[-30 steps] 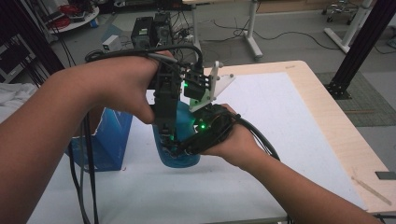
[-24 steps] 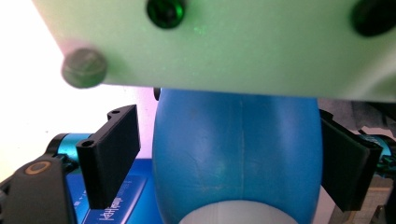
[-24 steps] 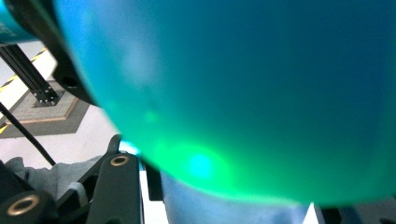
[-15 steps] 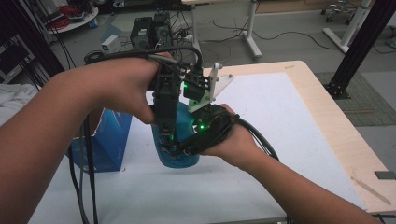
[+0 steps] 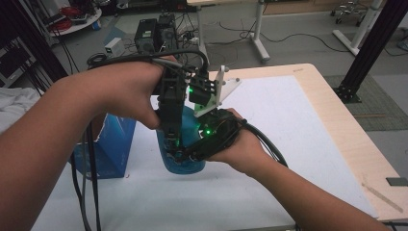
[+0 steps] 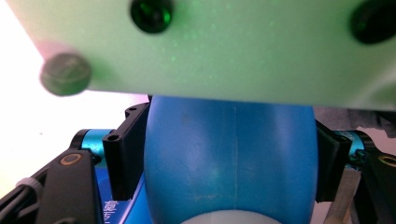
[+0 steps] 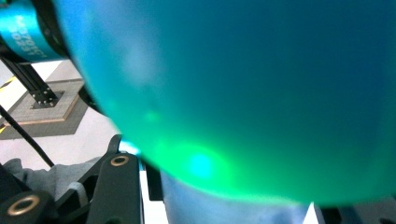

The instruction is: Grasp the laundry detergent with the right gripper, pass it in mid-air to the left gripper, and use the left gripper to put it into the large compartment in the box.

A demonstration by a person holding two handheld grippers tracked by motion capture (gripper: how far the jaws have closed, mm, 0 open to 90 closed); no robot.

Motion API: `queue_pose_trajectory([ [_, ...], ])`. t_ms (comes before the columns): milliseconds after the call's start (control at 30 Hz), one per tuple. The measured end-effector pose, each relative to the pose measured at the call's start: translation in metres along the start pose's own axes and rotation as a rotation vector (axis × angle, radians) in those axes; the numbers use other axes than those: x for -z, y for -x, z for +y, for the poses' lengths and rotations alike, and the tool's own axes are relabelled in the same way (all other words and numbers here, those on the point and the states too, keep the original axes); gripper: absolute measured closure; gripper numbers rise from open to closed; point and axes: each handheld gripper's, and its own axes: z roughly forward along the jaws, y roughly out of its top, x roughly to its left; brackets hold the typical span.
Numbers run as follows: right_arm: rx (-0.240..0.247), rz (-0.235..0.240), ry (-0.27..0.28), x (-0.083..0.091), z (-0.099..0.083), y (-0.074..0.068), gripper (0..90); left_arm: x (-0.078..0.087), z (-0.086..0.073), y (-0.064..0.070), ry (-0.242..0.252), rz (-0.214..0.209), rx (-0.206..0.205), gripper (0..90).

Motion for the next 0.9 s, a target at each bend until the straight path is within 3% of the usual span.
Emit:
queue_pose_trajectory([
  [200,-0.015,0.007,0.000,0.0004,0.0004,-0.0013,46.7,-0.0006,-0.0002,-0.0007,0.005,-0.010,0.006,30.8],
  [233,0.001,0.000,-0.001,0.0001,0.0000,0.0000,46.7,-0.0006,-0.0003,-0.0008,0.005,-0.010,0.007,30.9],
  [433,-0.012,0.013,-0.001,0.0008,0.0007,-0.0023,46.7,-0.0009,0.0001,-0.0014,0.002,-0.031,0.008,39.1],
  [900,0.006,0.025,0.000,0.0008,0.0002,-0.0025,46.4,-0.0012,-0.0002,-0.0001,0.007,-0.045,0.029,40.8],
])
